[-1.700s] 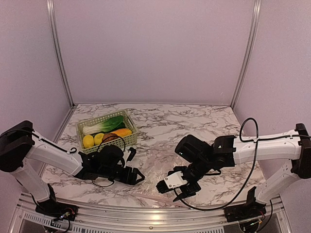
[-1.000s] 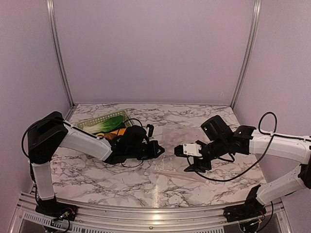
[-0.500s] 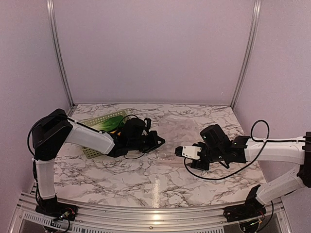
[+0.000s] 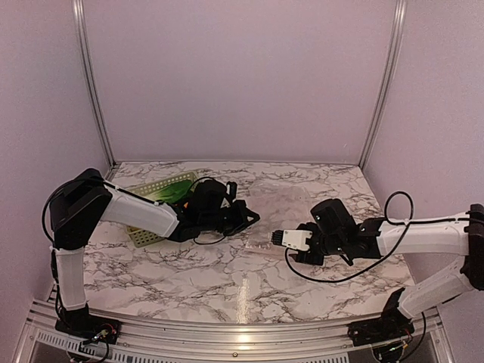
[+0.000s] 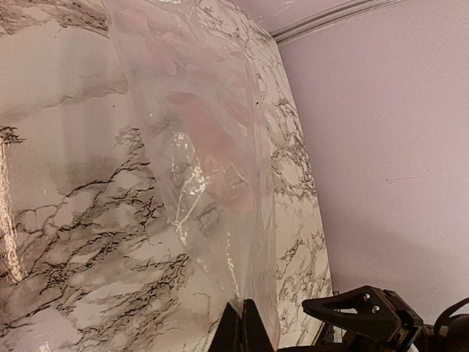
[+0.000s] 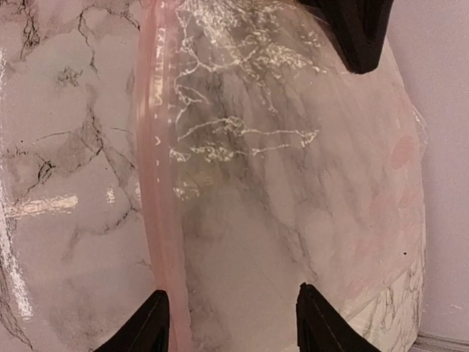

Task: Place the food in the zip-top bag and seal the zipper
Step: Adjust the zipper food storage bag at the center of the board, then pick up the zipper food storage bag from the center of the board.

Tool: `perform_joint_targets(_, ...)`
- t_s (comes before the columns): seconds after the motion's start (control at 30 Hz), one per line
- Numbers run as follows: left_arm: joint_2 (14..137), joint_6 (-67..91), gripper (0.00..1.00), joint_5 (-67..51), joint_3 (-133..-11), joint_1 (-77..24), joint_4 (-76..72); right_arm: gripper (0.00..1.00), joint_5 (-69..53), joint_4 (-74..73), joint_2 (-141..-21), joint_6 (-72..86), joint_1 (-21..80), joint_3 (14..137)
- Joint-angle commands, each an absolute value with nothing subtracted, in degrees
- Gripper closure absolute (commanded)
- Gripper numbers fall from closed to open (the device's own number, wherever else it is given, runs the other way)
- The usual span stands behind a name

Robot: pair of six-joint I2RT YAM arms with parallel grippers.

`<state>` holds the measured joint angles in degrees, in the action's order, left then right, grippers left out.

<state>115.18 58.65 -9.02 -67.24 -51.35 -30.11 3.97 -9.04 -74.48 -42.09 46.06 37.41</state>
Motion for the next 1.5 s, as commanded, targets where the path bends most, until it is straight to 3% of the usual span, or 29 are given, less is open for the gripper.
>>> perform_joint_targets(0.0, 116.10, 59.08, 1.00, -10.51, -68.55, -50.82, -29.09, 0.44, 6.64, -5.74, -75.44, -43.24, 46.12, 35.86)
perform_joint_targets(0.27, 116.42, 59.40, 1.00, -11.54, -69.72, -50.64, -27.93, 0.54, 12.24, -0.80, -78.93, -42.07, 46.09, 36.47)
perform_joint_targets(0.63, 117.31, 62.77, 1.00, -12.48, -70.21, -50.19, -27.48, 0.31, 1.31, -8.72, -71.92, -44.86, 50.28, 35.09)
perform_joint_targets(1.0, 117.33, 64.72, 1.00, -13.83, -70.60, -49.93, -27.59, 0.36, 17.20, 2.46, -77.61, -45.27, 51.03, 33.67)
perform_joint_targets(1.23, 117.25, 64.64, 1.00, -14.00, -70.32, -49.58, -27.65, 0.56, 19.19, 4.08, -76.28, -43.86, 48.70, 33.89)
perform_joint_targets(1.37, 117.28, 63.74, 0.98, -14.22, -70.38, -49.26, -27.21, 0.90, 16.67, 2.87, -73.85, -42.84, 46.06, 34.39)
perform_joint_targets(1.4, 117.26, 62.96, 0.90, -14.72, -70.71, -49.03, -26.82, 1.00, 16.17, 2.52, -73.63, -42.54, 45.46, 34.55)
perform_joint_targets(1.47, 116.53, 60.65, 0.62, -14.96, -71.45, -48.42, -24.80, 1.00, 14.57, 1.58, -73.57, -41.60, 44.23, 35.18)
